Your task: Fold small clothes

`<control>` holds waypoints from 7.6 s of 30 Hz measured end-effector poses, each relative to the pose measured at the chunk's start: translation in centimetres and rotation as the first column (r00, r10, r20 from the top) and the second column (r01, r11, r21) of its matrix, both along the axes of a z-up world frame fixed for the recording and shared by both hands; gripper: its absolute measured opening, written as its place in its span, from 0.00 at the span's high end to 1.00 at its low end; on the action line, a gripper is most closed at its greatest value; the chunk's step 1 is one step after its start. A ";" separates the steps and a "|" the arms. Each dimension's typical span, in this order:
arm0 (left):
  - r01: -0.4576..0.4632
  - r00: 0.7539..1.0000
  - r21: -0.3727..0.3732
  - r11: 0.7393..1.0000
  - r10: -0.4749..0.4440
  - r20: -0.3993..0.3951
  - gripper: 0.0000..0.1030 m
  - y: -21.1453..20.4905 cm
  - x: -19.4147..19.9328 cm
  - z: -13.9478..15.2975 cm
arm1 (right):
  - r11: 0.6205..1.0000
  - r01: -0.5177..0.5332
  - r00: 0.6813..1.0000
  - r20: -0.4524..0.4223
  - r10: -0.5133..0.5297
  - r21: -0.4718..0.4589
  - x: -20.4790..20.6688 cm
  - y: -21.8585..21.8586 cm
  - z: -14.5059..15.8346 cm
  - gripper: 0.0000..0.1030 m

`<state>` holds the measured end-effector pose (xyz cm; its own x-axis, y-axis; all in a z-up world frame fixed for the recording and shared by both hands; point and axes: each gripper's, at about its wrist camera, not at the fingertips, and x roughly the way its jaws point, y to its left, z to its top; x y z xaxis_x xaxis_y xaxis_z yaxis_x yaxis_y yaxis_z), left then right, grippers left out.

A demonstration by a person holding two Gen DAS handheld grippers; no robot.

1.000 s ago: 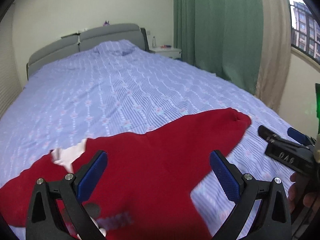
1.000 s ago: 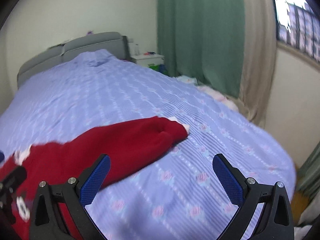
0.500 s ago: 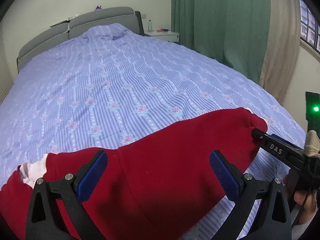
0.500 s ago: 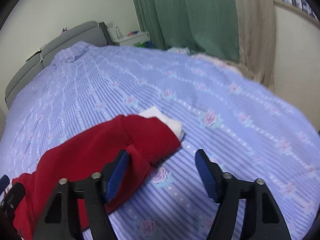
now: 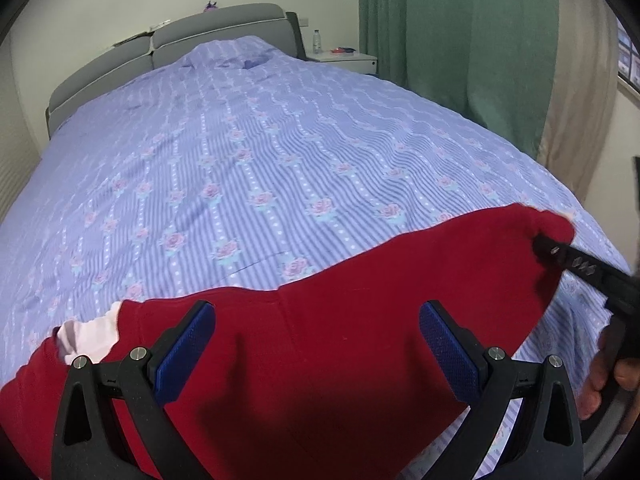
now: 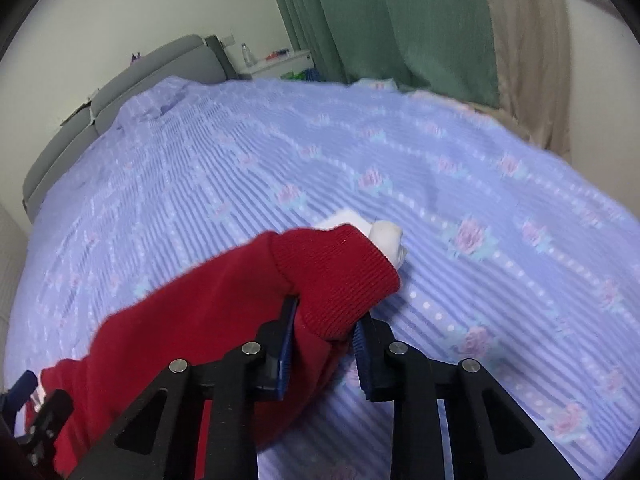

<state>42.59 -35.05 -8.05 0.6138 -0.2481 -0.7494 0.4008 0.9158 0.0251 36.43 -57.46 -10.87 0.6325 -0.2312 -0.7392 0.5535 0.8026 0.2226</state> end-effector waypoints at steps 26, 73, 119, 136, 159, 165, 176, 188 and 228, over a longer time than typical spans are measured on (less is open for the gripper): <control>-0.326 0.945 -0.072 0.943 0.327 0.004 0.00 30.3 -3.6 6.3 | 0.721 -0.442 0.865 -0.042 0.500 -0.534 -3.0 34.9 15.9 0.74; -0.484 0.875 -0.078 0.872 0.483 -0.026 0.00 46.6 -14.2 1.1 | 0.597 -0.639 0.750 -0.219 0.625 -0.484 -7.6 52.1 6.7 0.41; -0.659 0.747 -0.400 0.637 0.619 -0.244 0.41 61.4 -12.3 -8.2 | 0.617 -0.703 0.707 -0.253 0.661 -0.354 -5.0 63.2 2.3 0.40; -0.556 0.813 -0.240 0.796 0.581 0.042 0.73 54.1 -14.4 5.0 | 0.681 -0.658 0.745 -0.140 0.653 -0.322 -6.1 56.3 6.2 0.40; -0.262 0.965 0.058 0.963 0.261 0.025 0.75 20.6 -8.6 4.2 | 0.868 -0.409 0.909 -0.043 0.414 -0.282 -10.9 30.6 9.2 0.40; -0.223 0.972 0.157 0.962 0.231 -0.035 0.75 15.7 -7.2 0.4 | 0.901 -0.365 0.930 -0.047 0.364 -0.235 -11.0 26.2 7.5 0.40; -0.066 0.995 0.055 0.996 0.070 -0.070 0.43 13.7 -7.0 -0.4 | 0.921 -0.347 0.938 -0.074 0.339 -0.178 -9.8 23.5 4.5 0.40; -0.120 0.991 -0.015 0.993 0.121 0.052 0.29 25.5 -11.8 0.9 | 0.896 -0.398 0.917 -0.083 0.389 -0.197 -9.0 26.0 4.4 0.40; -0.302 0.949 0.004 0.953 0.301 -0.089 0.58 34.6 -9.7 -6.7 | 0.856 -0.490 0.855 0.104 0.509 -0.164 -3.4 34.2 4.2 0.72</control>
